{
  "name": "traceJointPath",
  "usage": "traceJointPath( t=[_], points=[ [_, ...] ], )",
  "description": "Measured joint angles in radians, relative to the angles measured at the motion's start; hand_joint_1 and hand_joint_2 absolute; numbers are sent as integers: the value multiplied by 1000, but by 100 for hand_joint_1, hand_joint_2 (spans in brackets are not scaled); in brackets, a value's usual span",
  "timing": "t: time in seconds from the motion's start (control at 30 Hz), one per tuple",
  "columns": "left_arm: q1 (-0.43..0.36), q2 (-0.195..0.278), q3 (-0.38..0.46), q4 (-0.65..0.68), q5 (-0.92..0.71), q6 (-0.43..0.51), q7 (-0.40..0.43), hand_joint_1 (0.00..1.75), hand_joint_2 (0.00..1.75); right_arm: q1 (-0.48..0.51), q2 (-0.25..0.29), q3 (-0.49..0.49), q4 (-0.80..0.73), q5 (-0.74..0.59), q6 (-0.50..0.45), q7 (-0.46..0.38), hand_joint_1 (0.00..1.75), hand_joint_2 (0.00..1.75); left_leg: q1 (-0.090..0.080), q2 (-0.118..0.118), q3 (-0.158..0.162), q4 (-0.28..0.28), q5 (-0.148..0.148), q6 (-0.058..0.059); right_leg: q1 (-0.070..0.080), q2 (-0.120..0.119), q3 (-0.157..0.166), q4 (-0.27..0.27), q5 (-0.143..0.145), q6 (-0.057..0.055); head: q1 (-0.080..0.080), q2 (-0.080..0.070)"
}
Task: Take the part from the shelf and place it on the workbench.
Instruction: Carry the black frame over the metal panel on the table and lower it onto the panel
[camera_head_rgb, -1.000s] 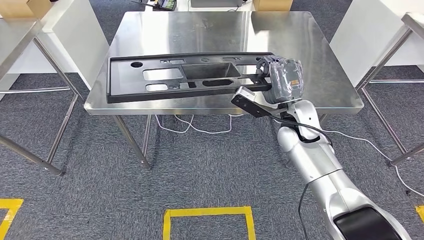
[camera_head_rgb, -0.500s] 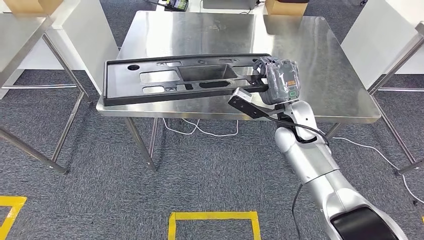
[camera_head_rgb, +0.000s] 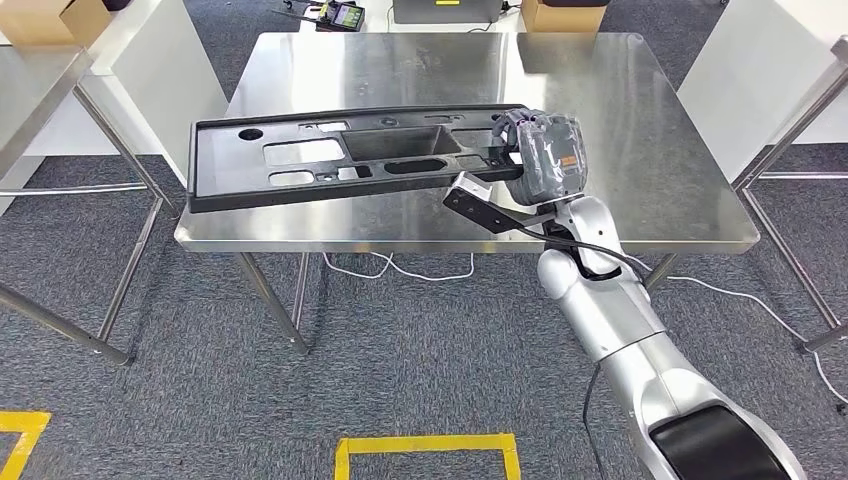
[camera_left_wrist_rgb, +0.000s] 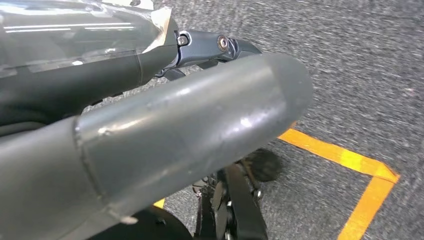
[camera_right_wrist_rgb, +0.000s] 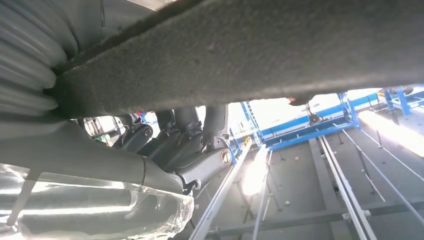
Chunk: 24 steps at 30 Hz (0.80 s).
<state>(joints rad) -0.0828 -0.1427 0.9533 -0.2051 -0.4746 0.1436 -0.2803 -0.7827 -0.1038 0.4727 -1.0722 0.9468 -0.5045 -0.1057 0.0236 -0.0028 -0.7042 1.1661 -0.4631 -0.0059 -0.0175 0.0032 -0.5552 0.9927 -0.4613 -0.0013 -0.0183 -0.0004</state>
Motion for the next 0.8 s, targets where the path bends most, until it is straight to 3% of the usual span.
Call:
traceJointPath(
  t=[0.07, 0.1, 0.23, 0.27, 0.33, 0.4, 0.43, 0.47, 0.5, 0.57, 0.63, 0.73, 0.8],
  points=[
    [-1, 0, 2, 0, -1, 2, 0, 0, 0, -6, 4, 0, 5, 0, 0, -3, 175, 175, -1, 1, 52, -112, 44, 6, 6, 2, 9, 1, -12, 11, 0, 0],
    [-1, 0, 2, 0, -1, 3, 0, 0, 0, -9, 6, 0, 7, 0, 0, -4, 175, 175, -4, 0, 63, -133, 45, 11, 8, 3, 10, 1, -16, 16, 1, 0],
    [0, 0, 3, 0, -3, 4, 0, 0, 0, -15, 9, -1, 14, 3, -1, -4, 175, 175, -9, -1, 79, -147, 35, 40, 12, 0, -2, 24, -35, 34, 3, 0],
    [-1, 0, 3, 0, -4, 4, -1, 0, 0, -16, 10, -1, 15, 3, -1, -4, 175, 175, -8, -1, 86, -151, 33, 49, 11, -1, -25, 67, -51, 34, 4, 0],
    [-1, 0, 3, 0, -4, 4, -2, 0, 0, -17, 10, -1, 18, 2, -2, -5, 175, 175, -8, -1, 95, -153, 24, 62, 8, -1, -106, 204, -92, 29, 5, 0],
    [-1, 0, 3, 0, -5, 4, -2, 0, 0, -13, 9, -1, 23, 2, -2, -5, 175, 175, -9, -3, 107, -153, 13, 66, 8, -1, -178, 305, -104, 33, 5, 0],
    [0, 0, 3, 0, -5, 4, -2, 0, 0, -12, 9, -1, 26, 2, -2, -5, 175, 175, -10, -5, 115, -153, 7, 65, 7, -1, -188, 303, -87, 40, 6, 0],
    [0, 0, 3, 0, -6, 4, -2, 0, 0, -11, 9, -1, 28, 2, -2, -5, 175, 175, -10, -7, 125, -153, 0, 63, 7, -1, -178, 256, -52, 47, 6, 0],
    [1, 0, 3, 0, -6, 4, -2, 0, 0, -12, 9, -1, 29, 2, -2, -5, 175, 175, -10, -8, 135, -153, -7, 60, 7, -2, -154, 184, -11, 54, 7, 0],
    [0, -1, 4, 0, -6, 4, -2, 0, 0, -15, 9, -1, 31, 2, -2, -6, 175, 175, -15, -9, 151, -151, -25, 51, 10, -4, -99, 51, 53, 54, 9, 0],
    [0, -1, 4, 0, -6, 4, -2, 0, 0, -18, 10, -1, 32, 2, -3, -6, 175, 175, -19, -8, 158, -153, -37, 40, 16, -4, -79, 11, 64, 40, 8, 0],
    [-1, 0, 5, 0, -6, 4, -2, 0, 0, -20, 10, -2, 32, 2, -3, -6, 175, 175, -14, -4, 158, -142, -52, 23, 6, -2, -70, 4, 55, 20, 7, 0],
    [0, 0, 5, -1, -7, 4, -2, 0, 0, -22, 10, -1, 32, 2, -3, -6, 175, 175, -9, -3, 114, -57, -88, 11, -1, 0, -57, -1, 47, 5, 5, 0]
  ],
)
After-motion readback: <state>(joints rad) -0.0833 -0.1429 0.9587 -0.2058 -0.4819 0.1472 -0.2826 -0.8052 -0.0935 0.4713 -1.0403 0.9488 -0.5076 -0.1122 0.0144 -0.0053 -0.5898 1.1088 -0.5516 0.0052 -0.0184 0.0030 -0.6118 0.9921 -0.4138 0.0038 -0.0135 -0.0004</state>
